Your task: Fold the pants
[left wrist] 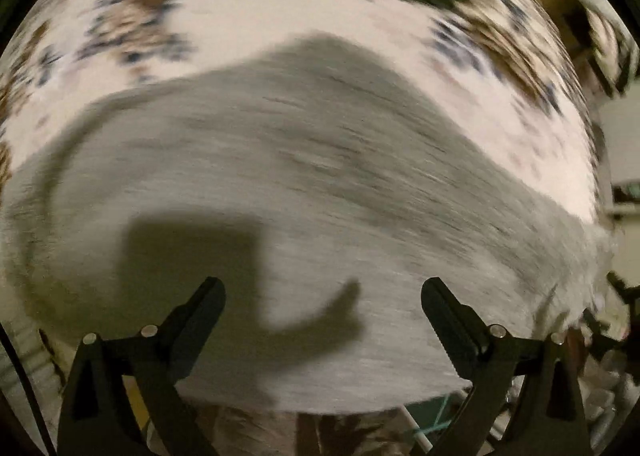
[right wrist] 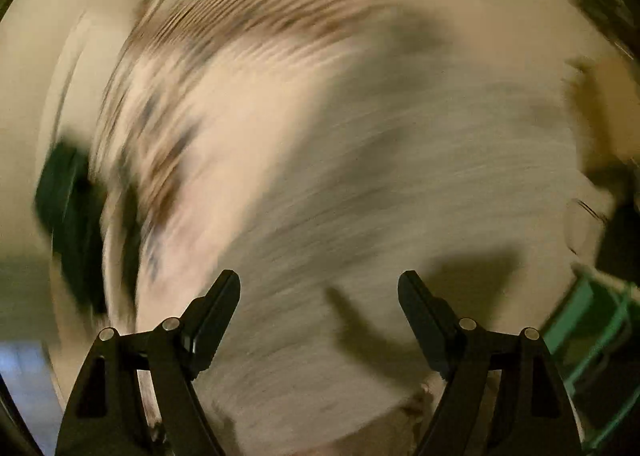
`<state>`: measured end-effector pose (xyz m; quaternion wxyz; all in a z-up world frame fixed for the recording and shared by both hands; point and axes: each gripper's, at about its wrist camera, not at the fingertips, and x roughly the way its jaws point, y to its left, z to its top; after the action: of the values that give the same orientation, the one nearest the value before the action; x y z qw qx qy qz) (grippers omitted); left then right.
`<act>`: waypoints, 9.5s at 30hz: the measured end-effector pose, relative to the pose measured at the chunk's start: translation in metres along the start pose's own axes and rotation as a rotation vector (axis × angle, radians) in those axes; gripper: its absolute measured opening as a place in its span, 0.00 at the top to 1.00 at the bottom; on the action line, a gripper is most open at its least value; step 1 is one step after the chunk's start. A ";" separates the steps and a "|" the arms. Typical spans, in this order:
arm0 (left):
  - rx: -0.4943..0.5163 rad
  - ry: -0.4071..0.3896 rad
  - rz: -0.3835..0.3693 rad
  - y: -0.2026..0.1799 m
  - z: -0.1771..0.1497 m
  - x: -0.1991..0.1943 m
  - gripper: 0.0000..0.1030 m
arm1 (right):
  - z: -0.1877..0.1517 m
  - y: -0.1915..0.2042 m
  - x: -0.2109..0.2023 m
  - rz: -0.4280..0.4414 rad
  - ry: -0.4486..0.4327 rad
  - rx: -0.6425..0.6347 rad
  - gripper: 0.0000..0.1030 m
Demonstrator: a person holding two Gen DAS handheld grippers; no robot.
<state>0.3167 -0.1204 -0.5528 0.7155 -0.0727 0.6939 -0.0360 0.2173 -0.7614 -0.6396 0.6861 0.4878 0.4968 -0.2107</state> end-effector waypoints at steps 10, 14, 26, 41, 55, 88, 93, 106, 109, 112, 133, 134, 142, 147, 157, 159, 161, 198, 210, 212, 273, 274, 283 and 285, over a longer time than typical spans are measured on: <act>0.233 0.103 0.002 -0.164 -0.026 0.054 0.03 | 0.066 -0.161 0.050 0.130 -0.042 0.167 0.10; 0.300 0.100 0.033 -0.209 -0.033 0.058 0.03 | 0.050 -0.164 0.041 0.178 -0.093 0.135 0.13; 0.377 0.134 0.048 -0.300 -0.057 0.087 0.03 | 0.002 -0.128 0.048 0.339 -0.039 0.149 0.29; 0.424 0.117 0.050 -0.310 -0.052 0.084 0.03 | 0.069 -0.121 0.028 0.095 -0.063 -0.100 0.17; 0.411 0.075 0.018 -0.320 -0.048 0.087 0.03 | 0.032 -0.047 0.047 -0.059 -0.111 -0.324 0.85; -0.267 -0.081 -0.014 0.102 -0.045 -0.015 0.03 | -0.406 0.247 0.139 0.009 0.346 -1.191 0.47; -0.213 -0.035 -0.267 0.068 -0.014 -0.007 0.03 | -0.344 0.224 0.088 0.148 0.383 -0.882 0.15; 0.290 0.015 -0.212 -0.084 0.010 0.055 0.88 | -0.236 0.113 0.059 -0.036 0.209 -0.455 0.15; 0.282 -0.068 -0.240 -0.074 -0.003 0.036 0.91 | -0.234 0.104 0.059 -0.043 0.201 -0.438 0.15; 0.225 -0.147 -0.272 -0.053 -0.023 -0.003 0.91 | -0.234 0.111 0.065 -0.028 0.203 -0.434 0.15; 0.022 -0.047 -0.391 -0.010 0.030 0.049 0.36 | -0.182 0.159 0.120 0.016 0.388 -0.570 0.15; 0.032 -0.058 -0.427 -0.013 0.034 0.051 0.45 | -0.182 0.161 0.128 0.022 0.407 -0.578 0.17; 0.043 -0.100 -0.348 -0.013 0.050 0.061 0.85 | -0.165 0.169 0.145 -0.028 0.319 -0.599 0.73; -0.006 -0.068 -0.321 0.001 0.037 0.049 0.55 | -0.166 0.177 0.143 -0.042 0.393 -0.583 0.63; -0.369 -0.160 -0.299 0.093 -0.072 0.007 0.00 | -0.249 0.203 0.092 -0.061 0.319 -0.684 0.14; -0.543 -0.192 -0.295 0.138 -0.103 0.007 0.00 | -0.274 0.216 0.099 -0.033 0.345 -0.680 0.14; -0.728 -0.241 -0.284 0.186 -0.131 0.008 0.00 | -0.294 0.228 0.107 -0.024 0.371 -0.694 0.14; 0.057 -0.458 -0.531 -0.114 -0.069 -0.042 0.83 | -0.204 0.200 0.070 -0.091 0.285 -0.627 0.14; 0.126 -0.220 -0.456 -0.140 -0.109 -0.044 0.00 | -0.162 0.173 0.059 0.131 0.392 -0.557 0.09; 0.089 -0.250 -0.401 -0.119 -0.109 -0.058 0.00 | -0.174 0.188 0.070 0.162 0.425 -0.581 0.09; -0.064 -0.043 -0.514 -0.014 0.110 0.052 0.71 | -0.130 0.190 0.143 0.051 0.569 -0.449 0.62; -0.061 -0.058 -0.519 -0.012 0.110 0.050 0.72 | -0.125 0.188 0.139 0.048 0.531 -0.452 0.64; -0.190 0.014 -0.479 -0.003 0.129 0.082 0.69 | -0.099 0.187 0.189 -0.025 0.465 -0.496 0.56; -0.202 -0.009 -0.483 0.001 0.129 0.063 0.61 | -0.093 0.186 0.176 0.036 0.499 -0.478 0.38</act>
<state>0.4476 -0.1224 -0.6114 0.6785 -0.3075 0.6531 -0.1362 0.3905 -0.5643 -0.7124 0.6421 0.3583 0.6759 0.0494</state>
